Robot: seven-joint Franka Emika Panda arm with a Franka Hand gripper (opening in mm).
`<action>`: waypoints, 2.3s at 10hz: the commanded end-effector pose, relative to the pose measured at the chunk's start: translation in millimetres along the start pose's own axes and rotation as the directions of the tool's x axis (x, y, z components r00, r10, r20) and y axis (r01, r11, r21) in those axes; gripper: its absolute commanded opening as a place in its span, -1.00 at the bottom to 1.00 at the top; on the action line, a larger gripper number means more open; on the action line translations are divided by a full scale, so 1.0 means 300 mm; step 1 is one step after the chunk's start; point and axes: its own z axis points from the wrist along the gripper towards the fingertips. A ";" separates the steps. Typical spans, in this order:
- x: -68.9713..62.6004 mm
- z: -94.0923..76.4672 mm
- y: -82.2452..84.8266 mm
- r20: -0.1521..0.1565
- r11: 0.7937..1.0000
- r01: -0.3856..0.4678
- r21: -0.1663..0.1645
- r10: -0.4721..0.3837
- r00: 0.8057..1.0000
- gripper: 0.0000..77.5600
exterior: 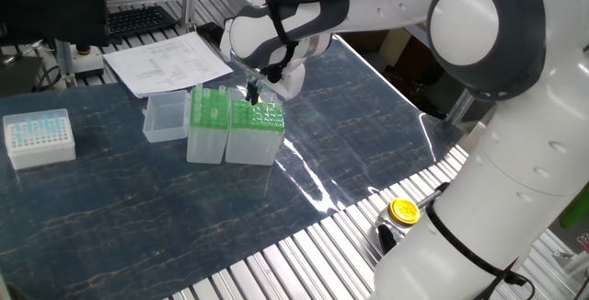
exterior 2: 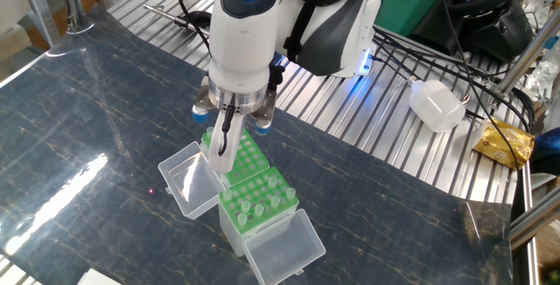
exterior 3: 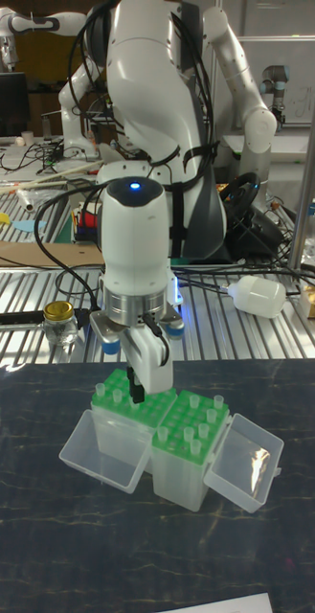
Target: Transfer all large pipette tips from one holder to another
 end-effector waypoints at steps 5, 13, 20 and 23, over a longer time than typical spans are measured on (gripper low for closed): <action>0.012 -0.020 0.010 0.002 1.000 0.001 -0.007 -0.001 1.000 -0.96; 0.032 -0.112 0.063 0.004 1.000 -0.002 -0.010 0.002 1.000 -0.96; 0.033 -0.180 0.036 0.016 0.999 0.044 -0.018 -0.044 0.999 -0.96; 0.026 -0.214 0.019 0.025 0.998 0.063 -0.021 -0.063 0.998 -0.96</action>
